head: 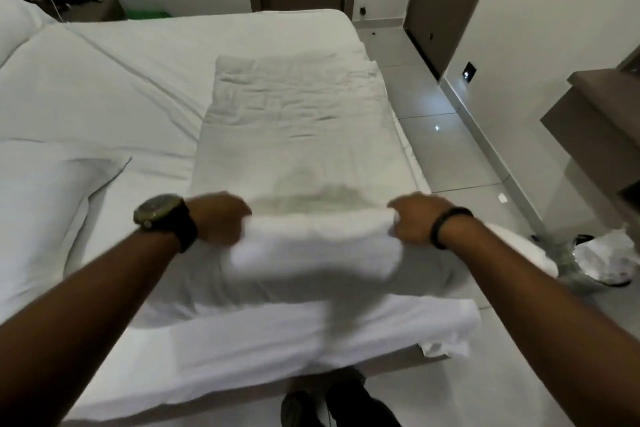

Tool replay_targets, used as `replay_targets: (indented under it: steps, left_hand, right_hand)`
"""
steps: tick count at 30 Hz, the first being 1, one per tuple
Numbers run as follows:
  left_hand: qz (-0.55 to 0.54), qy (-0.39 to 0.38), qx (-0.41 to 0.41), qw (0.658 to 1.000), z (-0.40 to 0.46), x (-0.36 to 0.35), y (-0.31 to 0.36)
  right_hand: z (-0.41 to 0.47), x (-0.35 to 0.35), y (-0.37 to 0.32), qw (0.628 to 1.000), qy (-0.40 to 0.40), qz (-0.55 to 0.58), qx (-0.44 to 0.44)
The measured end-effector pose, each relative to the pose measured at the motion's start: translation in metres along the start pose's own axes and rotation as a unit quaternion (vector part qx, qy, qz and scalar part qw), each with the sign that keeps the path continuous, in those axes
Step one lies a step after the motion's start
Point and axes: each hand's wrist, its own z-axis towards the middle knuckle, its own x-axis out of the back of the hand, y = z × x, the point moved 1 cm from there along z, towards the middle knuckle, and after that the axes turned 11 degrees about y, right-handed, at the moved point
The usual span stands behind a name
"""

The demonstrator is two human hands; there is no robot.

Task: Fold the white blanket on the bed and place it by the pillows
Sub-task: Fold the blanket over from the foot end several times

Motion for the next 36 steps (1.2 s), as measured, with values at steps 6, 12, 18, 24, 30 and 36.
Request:
replay_targets:
  steps: [6,12,18,24,30,36]
  left_hand:
    - [-0.011,0.21,0.091,0.973,0.122,0.008,-0.05]
    - [-0.007,0.02,0.089,0.996,0.143,-0.118,-0.045]
    - [-0.074,0.016,0.155,0.985,0.13,-0.175,-0.031]
    - [-0.058,0.121,0.145,0.98,0.17,-0.163,-0.019]
    - [-0.051,0.199,-0.012,0.979,0.324,-0.08,0.026]
    - [-0.024,0.115,0.006,0.993,0.422,-0.056,0.045]
  right_hand:
    - [0.134,-0.004,0.003,0.971,0.231,-0.036,-0.046]
    - [0.172,-0.12,0.029,0.998,0.036,-0.038,-0.018]
    - [0.166,-0.17,0.053,0.996,0.089,-0.002,-0.029]
    - [0.178,-0.155,0.089,0.927,0.302,0.079,-0.21]
    - [0.263,-0.102,0.138,0.805,0.257,0.342,-0.411]
    - [0.302,-0.096,0.151,0.828,0.332,0.319,-0.32]
